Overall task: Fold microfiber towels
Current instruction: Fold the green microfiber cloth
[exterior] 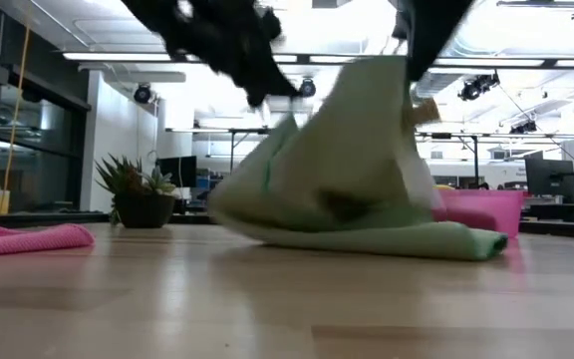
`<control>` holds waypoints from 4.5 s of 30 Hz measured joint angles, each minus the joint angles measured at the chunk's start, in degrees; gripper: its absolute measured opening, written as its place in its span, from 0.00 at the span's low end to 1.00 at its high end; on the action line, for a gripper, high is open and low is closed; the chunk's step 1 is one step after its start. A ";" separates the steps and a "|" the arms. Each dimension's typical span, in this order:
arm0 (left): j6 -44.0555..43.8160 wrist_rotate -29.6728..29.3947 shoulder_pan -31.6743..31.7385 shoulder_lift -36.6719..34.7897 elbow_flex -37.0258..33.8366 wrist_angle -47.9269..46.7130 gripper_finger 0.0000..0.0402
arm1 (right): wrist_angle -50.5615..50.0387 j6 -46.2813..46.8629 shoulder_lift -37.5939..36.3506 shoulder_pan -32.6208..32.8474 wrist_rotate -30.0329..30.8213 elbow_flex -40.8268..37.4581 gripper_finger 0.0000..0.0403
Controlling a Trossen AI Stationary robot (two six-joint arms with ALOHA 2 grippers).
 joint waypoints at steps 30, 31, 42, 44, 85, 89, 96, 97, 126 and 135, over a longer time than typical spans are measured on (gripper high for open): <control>13.76 -10.85 4.86 -41.09 17.97 -42.39 0.00 | 0.71 -6.98 -20.79 -16.82 19.35 15.74 0.00; 12.41 -12.07 4.84 -41.29 17.97 -44.38 0.00 | 0.15 -6.99 -20.27 -17.03 18.50 15.73 0.00; -2.96 -14.16 -2.04 -44.03 12.38 -55.39 0.00 | -4.21 -1.04 -14.16 -9.46 13.06 15.59 0.00; -6.85 -14.52 -5.74 -44.95 10.39 -54.73 0.00 | -5.14 2.17 -13.22 -6.56 12.91 15.62 0.00; -86.92 -56.70 -75.34 -2.63 -6.14 -19.34 0.00 | 16.26 50.18 -0.37 31.07 -1.79 -8.78 0.00; -82.55 -57.96 -72.04 -8.41 -6.10 -29.49 0.00 | 11.18 49.25 -0.42 26.14 -1.63 -8.78 0.00; -70.54 -57.91 -62.79 -14.68 -6.10 -43.55 0.00 | 3.06 40.87 -0.68 14.63 -1.52 -8.78 0.00; -67.99 -57.28 -61.60 -14.65 -6.14 -44.20 0.00 | 2.15 40.18 -0.68 13.07 -1.48 -8.78 0.00; -54.65 -53.40 -38.55 -14.89 -18.75 -30.59 0.00 | 4.86 34.92 -0.68 -7.20 -6.71 -17.09 0.00; -54.47 -56.44 -38.59 -14.45 -18.75 -30.87 0.00 | 4.99 34.94 -0.68 -7.60 -5.20 -17.09 0.00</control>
